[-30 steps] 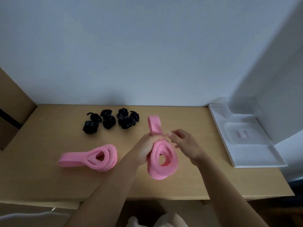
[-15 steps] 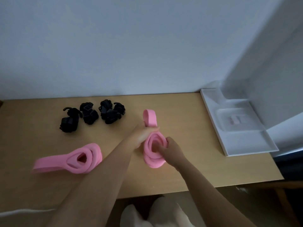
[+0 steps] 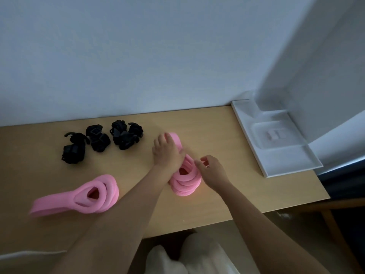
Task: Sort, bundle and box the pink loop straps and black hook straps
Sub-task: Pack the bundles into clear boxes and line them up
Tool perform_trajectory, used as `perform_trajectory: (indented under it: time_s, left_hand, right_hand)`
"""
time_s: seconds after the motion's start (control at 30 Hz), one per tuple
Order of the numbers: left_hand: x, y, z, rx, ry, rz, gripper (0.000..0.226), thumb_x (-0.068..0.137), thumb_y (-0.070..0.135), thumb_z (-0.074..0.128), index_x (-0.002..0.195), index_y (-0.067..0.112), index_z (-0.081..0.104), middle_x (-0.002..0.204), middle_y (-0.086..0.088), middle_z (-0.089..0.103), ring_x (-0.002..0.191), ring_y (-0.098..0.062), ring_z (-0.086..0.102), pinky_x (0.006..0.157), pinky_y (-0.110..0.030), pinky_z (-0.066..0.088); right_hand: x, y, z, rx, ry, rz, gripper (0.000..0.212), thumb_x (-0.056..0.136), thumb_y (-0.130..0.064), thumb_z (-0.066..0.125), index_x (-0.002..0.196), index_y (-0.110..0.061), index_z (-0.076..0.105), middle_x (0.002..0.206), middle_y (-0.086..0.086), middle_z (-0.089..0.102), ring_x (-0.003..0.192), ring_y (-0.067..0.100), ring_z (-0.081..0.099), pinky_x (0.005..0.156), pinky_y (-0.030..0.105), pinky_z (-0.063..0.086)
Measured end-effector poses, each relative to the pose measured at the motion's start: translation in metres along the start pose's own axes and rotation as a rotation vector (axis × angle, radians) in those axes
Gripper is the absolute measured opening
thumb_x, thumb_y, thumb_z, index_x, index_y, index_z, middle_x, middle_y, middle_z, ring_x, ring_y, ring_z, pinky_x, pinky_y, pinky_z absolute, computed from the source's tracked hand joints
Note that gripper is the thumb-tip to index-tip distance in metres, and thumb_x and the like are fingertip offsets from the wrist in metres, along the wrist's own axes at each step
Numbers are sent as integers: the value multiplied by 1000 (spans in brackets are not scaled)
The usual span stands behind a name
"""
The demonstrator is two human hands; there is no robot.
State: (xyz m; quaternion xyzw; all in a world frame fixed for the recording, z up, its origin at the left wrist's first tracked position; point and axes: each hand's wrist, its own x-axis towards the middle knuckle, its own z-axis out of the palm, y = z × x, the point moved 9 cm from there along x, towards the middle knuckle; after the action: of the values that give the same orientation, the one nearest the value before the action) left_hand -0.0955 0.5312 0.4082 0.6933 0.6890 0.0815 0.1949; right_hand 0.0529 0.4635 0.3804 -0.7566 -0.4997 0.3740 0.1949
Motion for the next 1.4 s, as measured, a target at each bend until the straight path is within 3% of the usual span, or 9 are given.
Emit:
perform_trajectory:
  time_s: [0.17,0.27,0.47,0.63,0.97,1.13,1.27,1.33,1.4]
  left_hand:
    - [0,51,-1,35,-1,154,68,92,29,50,146,1,19,153,-16,17,140,-32,14,117,-39,13]
    - [6,99,6,-56,-35,251,47,93,26,49,133,3,42,138,-16,42,130,-31,33,108,-36,26]
    - [45,197,39,-338,-171,199,35,95,22,48,125,7,56,122,-9,60,115,-26,53,89,-28,39]
    - [73,248,81,-398,-236,79,43,93,11,49,136,6,46,133,-8,55,122,-21,51,92,-20,35]
    - [90,240,106,-409,-226,-79,55,89,10,54,141,12,38,136,-4,51,122,-18,48,87,-16,32]
    - [95,244,90,-532,-146,-29,81,64,35,79,134,20,41,126,6,53,117,-14,52,88,-25,44]
    - [93,243,64,-671,8,-1,114,42,47,80,135,7,26,126,-7,51,118,-23,51,96,-41,47]
    - [84,243,46,-698,50,20,99,48,37,77,130,5,31,113,-8,51,107,-22,52,89,-33,48]
    - [77,232,37,-701,86,7,70,58,24,81,114,17,40,95,11,51,89,-7,53,69,-13,45]
  right_hand:
    - [7,4,-44,16,126,-40,31,92,-27,53,115,-6,58,111,9,60,99,20,55,79,25,38]
    - [19,12,-79,57,170,-57,30,93,-26,53,115,-7,57,110,6,60,98,19,56,82,26,40]
    - [63,41,-168,9,288,-125,27,94,-22,49,115,-6,57,112,5,58,101,17,54,79,21,35]
    - [116,55,-222,-222,338,-241,31,95,-23,49,120,-5,55,123,9,55,118,24,45,94,28,35]
    - [173,45,-218,-797,162,-261,30,102,-26,31,120,-14,52,119,4,56,118,22,47,105,41,25]
    - [155,26,-234,-679,239,-420,29,101,-27,35,100,-13,61,100,3,61,98,22,56,98,39,32]
    - [127,4,-230,-479,106,-573,32,98,-25,39,87,-12,65,86,1,60,85,21,55,87,34,34]
    - [115,-6,-229,-357,35,-622,33,97,-26,42,81,-8,65,79,2,59,80,21,54,84,35,37]
    - [110,-13,-227,-193,-58,-615,34,96,-26,46,77,-4,64,75,3,58,77,22,54,81,35,38]
